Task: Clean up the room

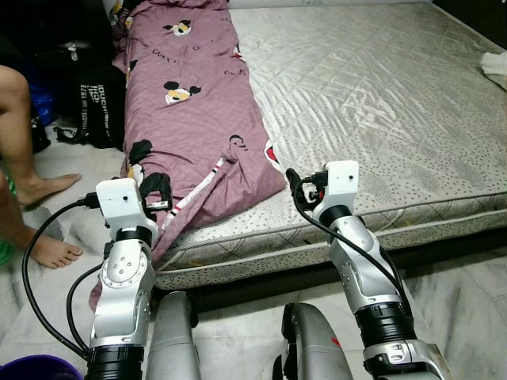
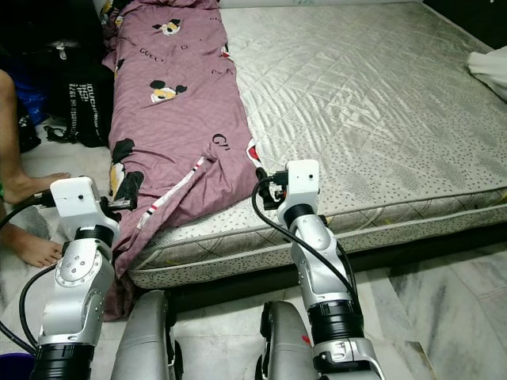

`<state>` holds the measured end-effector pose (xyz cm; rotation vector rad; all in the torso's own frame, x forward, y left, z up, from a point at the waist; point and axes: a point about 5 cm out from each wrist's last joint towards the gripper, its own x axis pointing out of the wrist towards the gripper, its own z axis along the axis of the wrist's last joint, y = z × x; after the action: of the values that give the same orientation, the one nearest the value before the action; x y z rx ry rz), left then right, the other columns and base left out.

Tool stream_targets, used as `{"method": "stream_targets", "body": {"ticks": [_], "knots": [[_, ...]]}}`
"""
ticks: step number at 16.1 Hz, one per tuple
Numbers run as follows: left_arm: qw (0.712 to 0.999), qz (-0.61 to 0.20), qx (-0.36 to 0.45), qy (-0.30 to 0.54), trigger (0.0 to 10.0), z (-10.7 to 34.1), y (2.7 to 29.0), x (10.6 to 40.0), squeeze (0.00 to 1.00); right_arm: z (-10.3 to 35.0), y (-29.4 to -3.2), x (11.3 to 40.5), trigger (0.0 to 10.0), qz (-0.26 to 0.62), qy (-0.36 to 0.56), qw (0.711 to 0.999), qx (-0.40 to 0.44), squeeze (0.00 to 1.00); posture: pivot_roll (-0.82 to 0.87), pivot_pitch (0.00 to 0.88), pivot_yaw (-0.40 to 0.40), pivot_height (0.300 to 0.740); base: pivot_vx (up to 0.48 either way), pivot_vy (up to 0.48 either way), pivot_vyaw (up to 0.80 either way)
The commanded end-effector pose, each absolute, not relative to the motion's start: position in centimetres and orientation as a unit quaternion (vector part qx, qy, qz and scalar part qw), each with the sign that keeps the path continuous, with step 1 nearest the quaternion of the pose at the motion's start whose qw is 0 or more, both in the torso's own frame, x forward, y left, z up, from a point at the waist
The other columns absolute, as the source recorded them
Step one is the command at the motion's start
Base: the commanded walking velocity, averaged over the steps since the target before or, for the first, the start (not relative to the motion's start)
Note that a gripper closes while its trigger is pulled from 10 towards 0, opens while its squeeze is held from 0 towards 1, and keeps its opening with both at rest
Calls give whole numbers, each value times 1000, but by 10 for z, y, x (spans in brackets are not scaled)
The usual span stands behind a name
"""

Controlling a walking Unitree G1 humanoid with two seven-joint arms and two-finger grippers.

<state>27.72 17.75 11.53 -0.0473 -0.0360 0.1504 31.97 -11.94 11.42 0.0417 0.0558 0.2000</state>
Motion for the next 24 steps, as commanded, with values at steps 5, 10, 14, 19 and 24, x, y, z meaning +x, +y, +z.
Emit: {"method": "stream_targets", "body": {"ticks": [5, 10, 14, 19, 24], "knots": [[997, 63, -38, -25, 10000, 120, 177, 278, 0, 121, -120, 323, 10000, 100, 14, 995, 17, 0, -77, 84, -26, 598, 0, 0, 0], [997, 57, -43, -24, 10000, 119, 175, 277, 0, 121, -120, 322, 10000, 101, 14, 995, 13, 0, -78, 82, -26, 598, 223, 0, 0], [997, 51, -48, -27, 10000, 120, 173, 278, 0, 121, -120, 323, 10000, 101, 12, 995, 10, 0, -77, 78, -26, 598, 319, 0, 0], [997, 51, -51, -22, 10000, 119, 172, 278, 0, 121, -120, 323, 10000, 101, 12, 995, 8, 0, -76, 78, -27, 598, 334, 0, 0], [997, 53, -51, -8, 10000, 115, 169, 280, 0, 119, -123, 323, 10000, 97, 14, 995, 4, 0, -82, 92, -26, 598, 50, 0, 0]]}}
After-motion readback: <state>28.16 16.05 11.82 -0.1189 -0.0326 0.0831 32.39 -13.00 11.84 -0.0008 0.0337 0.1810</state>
